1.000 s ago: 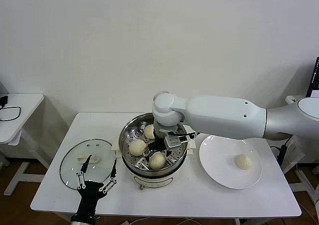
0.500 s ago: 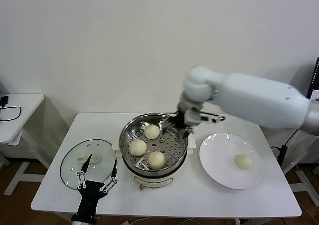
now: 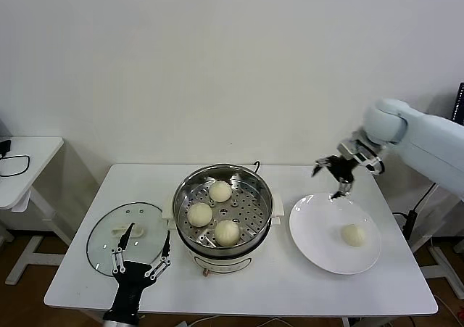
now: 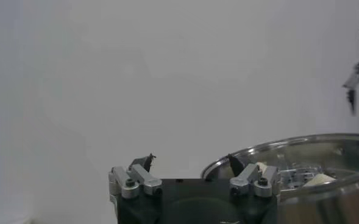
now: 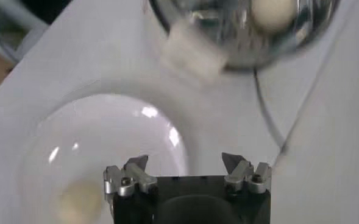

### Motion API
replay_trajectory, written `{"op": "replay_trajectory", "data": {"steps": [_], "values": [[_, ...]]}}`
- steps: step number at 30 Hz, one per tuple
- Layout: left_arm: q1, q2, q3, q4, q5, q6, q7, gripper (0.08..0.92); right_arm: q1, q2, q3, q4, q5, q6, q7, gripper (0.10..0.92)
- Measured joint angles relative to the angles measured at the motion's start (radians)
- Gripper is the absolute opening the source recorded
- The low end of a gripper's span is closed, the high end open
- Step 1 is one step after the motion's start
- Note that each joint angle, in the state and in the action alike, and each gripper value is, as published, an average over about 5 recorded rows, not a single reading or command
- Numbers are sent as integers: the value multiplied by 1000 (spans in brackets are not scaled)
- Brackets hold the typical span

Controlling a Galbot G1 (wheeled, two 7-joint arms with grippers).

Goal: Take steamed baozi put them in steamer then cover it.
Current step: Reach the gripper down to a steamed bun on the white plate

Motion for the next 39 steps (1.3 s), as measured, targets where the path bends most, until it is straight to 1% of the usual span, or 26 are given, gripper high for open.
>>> {"op": "replay_trajectory", "data": {"steps": [14,32,35,39], "values": [[-1,-3,-2,7,0,1,0,823,-201,-25,73,-110,-48,-51,22,823],[-2,-6,-1,14,0,-1,0,823,-290,-5,106,-167,-87,-62,55,822],[-2,-6,-2,15,0,-2,0,823,-293,-4,107,-168,-90,-63,57,798],[-3,-6,-1,18,0,-3,0,823,-293,-6,107,-166,-95,-64,58,702]]}}
